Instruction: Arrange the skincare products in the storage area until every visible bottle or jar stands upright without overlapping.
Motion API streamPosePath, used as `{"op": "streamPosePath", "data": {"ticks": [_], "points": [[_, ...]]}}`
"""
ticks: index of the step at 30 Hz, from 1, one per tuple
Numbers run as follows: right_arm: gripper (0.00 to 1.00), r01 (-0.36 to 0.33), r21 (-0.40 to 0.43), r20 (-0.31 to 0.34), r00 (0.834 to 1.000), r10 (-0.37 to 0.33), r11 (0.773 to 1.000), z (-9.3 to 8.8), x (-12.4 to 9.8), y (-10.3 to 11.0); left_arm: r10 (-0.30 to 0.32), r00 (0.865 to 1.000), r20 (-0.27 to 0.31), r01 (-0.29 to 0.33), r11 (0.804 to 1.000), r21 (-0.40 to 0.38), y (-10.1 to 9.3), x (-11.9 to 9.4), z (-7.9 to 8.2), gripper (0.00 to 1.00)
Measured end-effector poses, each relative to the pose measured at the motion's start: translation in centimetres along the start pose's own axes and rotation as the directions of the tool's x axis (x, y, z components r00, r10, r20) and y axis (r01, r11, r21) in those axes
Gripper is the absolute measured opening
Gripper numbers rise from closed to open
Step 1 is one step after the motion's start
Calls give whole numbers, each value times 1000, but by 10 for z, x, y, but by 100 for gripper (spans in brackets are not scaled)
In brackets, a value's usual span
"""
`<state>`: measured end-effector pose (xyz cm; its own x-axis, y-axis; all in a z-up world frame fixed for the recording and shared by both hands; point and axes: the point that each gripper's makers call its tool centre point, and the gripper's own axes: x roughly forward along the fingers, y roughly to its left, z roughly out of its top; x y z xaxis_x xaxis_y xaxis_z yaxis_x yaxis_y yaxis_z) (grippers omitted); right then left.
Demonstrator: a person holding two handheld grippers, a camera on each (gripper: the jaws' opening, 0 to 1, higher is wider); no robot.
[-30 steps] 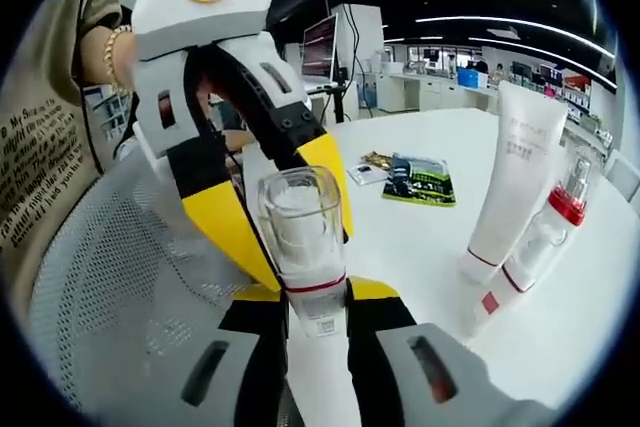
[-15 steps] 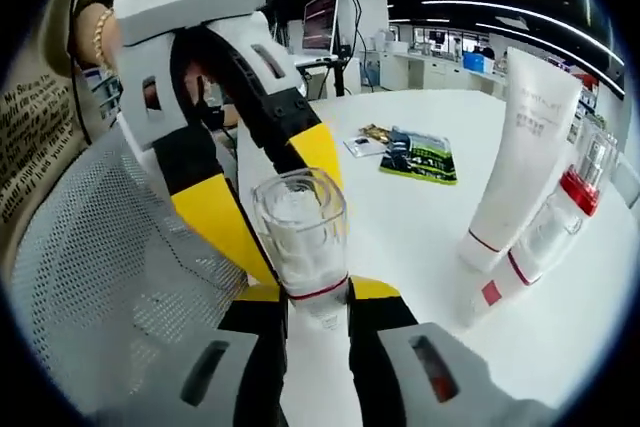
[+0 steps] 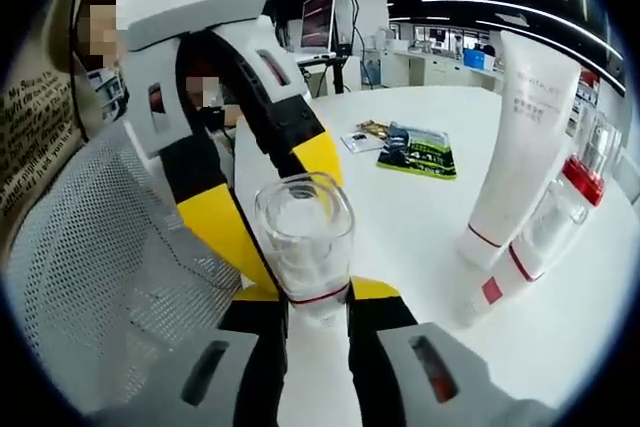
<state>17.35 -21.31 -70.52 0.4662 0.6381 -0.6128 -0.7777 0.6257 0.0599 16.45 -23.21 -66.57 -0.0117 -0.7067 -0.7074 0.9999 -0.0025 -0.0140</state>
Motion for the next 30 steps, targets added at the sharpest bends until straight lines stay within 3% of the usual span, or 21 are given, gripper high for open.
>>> {"op": "streamPosePath", "data": {"ticks": [9, 23, 30], "points": [[25, 2, -46, -63, 998, -5, 999, -8, 4, -4, -25, 1000, -16, 26, 998, 62, 1, 9, -5, 17], [35, 103, 79, -73, 993, -98, 991, -31, -15, -20, -63, 998, -2, 63, 992, 107, 14, 23, 4, 16], [35, 168, 154, -77, 985, -157, 974, -46, -32, -26, -77, 997, -2, 77, 986, 150, 38, 30, 10, 17]]}}
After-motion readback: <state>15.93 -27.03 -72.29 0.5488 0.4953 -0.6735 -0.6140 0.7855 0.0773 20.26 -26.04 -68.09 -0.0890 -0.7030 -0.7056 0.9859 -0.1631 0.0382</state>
